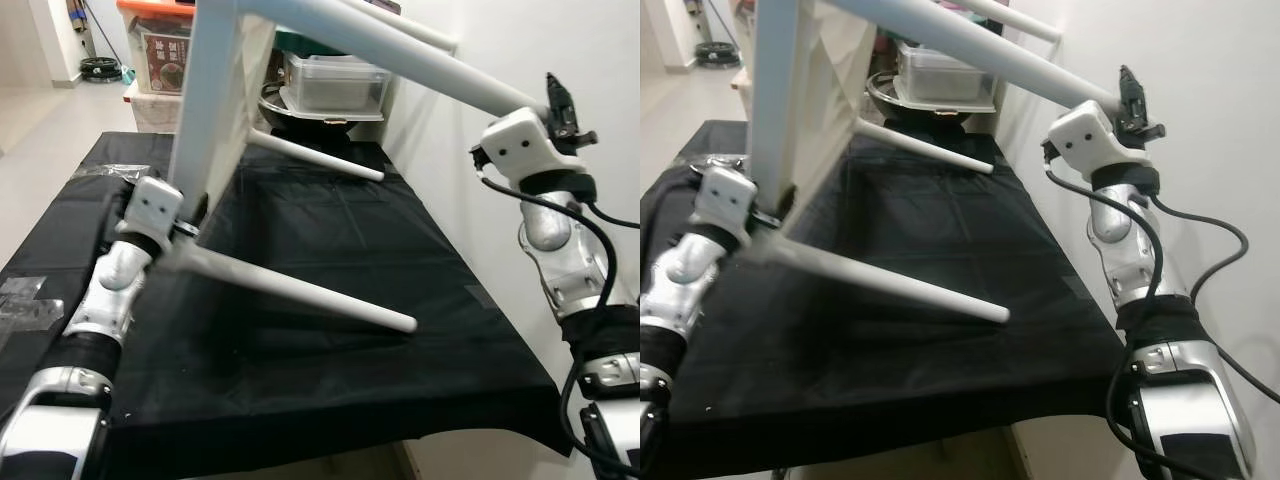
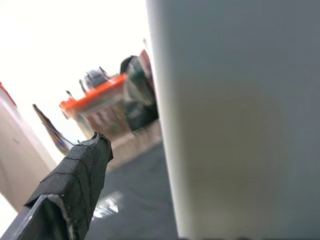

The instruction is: Building children table

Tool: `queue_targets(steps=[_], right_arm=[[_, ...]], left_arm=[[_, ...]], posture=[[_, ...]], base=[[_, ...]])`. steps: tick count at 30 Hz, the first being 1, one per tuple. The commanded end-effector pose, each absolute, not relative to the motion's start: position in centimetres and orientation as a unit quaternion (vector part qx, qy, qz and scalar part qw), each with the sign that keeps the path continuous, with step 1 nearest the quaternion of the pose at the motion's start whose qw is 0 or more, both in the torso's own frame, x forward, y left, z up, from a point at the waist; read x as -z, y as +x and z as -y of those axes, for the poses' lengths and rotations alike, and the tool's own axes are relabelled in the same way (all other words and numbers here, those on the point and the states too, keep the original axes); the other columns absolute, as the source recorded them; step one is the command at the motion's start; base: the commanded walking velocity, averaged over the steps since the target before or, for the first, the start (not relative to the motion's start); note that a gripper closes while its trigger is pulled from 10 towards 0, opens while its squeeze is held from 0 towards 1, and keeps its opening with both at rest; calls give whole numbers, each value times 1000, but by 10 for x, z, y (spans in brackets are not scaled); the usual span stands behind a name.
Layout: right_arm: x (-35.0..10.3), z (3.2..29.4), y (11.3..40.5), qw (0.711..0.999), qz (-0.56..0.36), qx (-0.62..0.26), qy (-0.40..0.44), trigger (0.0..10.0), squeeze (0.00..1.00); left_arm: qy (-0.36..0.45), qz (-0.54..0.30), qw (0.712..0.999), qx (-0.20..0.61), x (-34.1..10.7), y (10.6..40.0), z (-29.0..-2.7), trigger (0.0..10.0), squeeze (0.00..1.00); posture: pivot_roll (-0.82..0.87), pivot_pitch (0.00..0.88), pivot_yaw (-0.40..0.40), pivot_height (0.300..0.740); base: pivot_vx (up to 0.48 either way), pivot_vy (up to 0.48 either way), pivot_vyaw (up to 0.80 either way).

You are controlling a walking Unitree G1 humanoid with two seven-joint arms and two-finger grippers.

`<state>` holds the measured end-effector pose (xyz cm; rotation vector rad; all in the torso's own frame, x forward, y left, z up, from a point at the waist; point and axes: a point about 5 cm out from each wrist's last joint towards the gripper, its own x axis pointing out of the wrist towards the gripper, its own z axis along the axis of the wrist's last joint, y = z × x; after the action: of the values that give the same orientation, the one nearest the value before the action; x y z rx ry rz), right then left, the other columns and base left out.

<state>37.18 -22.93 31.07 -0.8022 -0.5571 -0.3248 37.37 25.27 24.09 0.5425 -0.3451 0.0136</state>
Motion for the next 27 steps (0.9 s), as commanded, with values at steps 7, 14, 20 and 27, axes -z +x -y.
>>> queue_targets(steps=[7, 14, 20, 27], right_arm=[[-256, 250, 384, 975, 87, 161, -130, 0, 0], [-203, 203, 379, 995, -4, 82, -59, 0, 0], [-179, 182, 368, 997, -54, 47, -17, 0, 0], [-152, 165, 352, 992, -121, 15, 23, 0, 0]], left_arm=[[369, 321, 867, -97, -388, 341, -297, 10000, 0], [478, 290, 827, -62, -444, 333, -302, 10000, 0], [514, 258, 817, -32, -441, 338, -297, 10000, 0], [530, 240, 813, -6, -437, 343, -293, 10000, 0]], posture=[[-12, 0, -112, 740], [20, 0, -96, 740], [13, 0, -88, 740], [6, 0, -86, 740]], base=[[0, 0, 0], [0, 0, 0], [0, 0, 0], [0, 0, 0]])
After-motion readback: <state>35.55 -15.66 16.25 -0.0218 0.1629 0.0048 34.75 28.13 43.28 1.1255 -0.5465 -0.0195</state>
